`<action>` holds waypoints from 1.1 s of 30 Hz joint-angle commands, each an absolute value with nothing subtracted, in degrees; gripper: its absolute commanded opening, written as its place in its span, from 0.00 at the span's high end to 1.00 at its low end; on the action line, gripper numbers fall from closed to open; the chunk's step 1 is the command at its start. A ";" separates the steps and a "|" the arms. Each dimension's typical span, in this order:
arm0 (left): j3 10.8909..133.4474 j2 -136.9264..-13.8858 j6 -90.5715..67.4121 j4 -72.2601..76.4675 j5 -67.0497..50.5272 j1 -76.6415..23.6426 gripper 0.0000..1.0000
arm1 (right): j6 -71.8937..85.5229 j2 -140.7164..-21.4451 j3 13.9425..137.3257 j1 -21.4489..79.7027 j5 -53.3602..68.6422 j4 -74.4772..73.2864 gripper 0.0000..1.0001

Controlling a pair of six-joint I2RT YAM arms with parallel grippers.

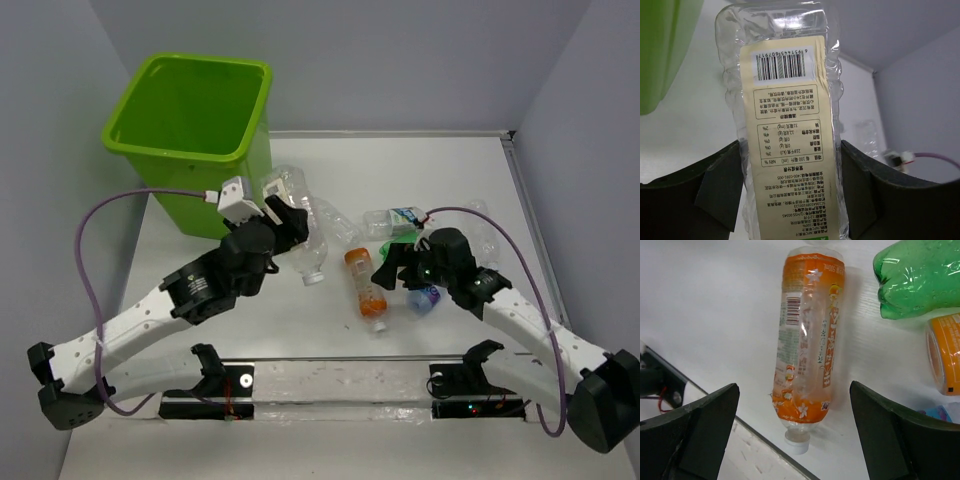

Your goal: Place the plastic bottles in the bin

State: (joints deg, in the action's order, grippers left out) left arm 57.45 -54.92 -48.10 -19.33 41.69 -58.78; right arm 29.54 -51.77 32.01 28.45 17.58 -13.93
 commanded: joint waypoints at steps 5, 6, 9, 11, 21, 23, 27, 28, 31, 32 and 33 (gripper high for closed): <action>77.22 -55.63 -24.83 -3.97 50.00 -56.43 0.50 | 28.39 -66.17 38.93 37.87 1.59 -9.06 0.03; 79.43 -57.72 -22.96 -1.78 50.27 -54.77 0.50 | 28.39 -67.23 40.07 39.62 0.89 -8.88 0.03; 87.52 -61.07 -19.86 -0.44 45.37 -46.89 0.50 | 28.65 -71.97 42.00 42.18 -2.89 -9.05 0.03; 93.13 -64.76 -20.21 -0.44 42.12 -42.38 0.50 | 29.18 -73.82 42.36 43.06 -5.87 -9.05 0.04; 112.23 -81.38 -16.70 -2.55 42.01 -22.16 0.50 | 29.79 -80.33 42.45 46.32 -8.35 -8.88 0.11; 113.11 -84.18 -14.78 -2.64 44.54 -19.44 0.49 | 30.23 -80.86 42.19 46.85 -8.26 -8.18 0.14; 112.42 -87.97 -12.40 -2.72 47.80 -15.40 0.46 | 31.20 -80.51 41.57 49.21 -8.35 -8.08 0.25; 111.63 -88.33 -11.78 -2.38 48.68 -15.03 0.44 | 31.38 -79.99 41.57 49.74 -8.78 -8.17 0.33; 107.15 -88.16 -10.37 -0.88 49.48 -14.68 0.16 | 32.17 -76.56 41.66 52.02 -10.54 -9.66 0.53; 105.14 -87.63 -10.46 -0.53 48.44 -14.68 0.08 | 32.25 -75.51 42.10 52.55 -11.16 -10.89 0.54; 104.16 -86.41 -11.33 -0.35 47.64 -14.68 0.04 | 32.26 -73.76 42.45 53.69 -11.60 -11.77 0.55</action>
State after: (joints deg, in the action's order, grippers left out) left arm 107.46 -90.00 -13.08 -4.25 46.41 -14.72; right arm 31.27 -79.20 40.45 50.68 -8.03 -11.51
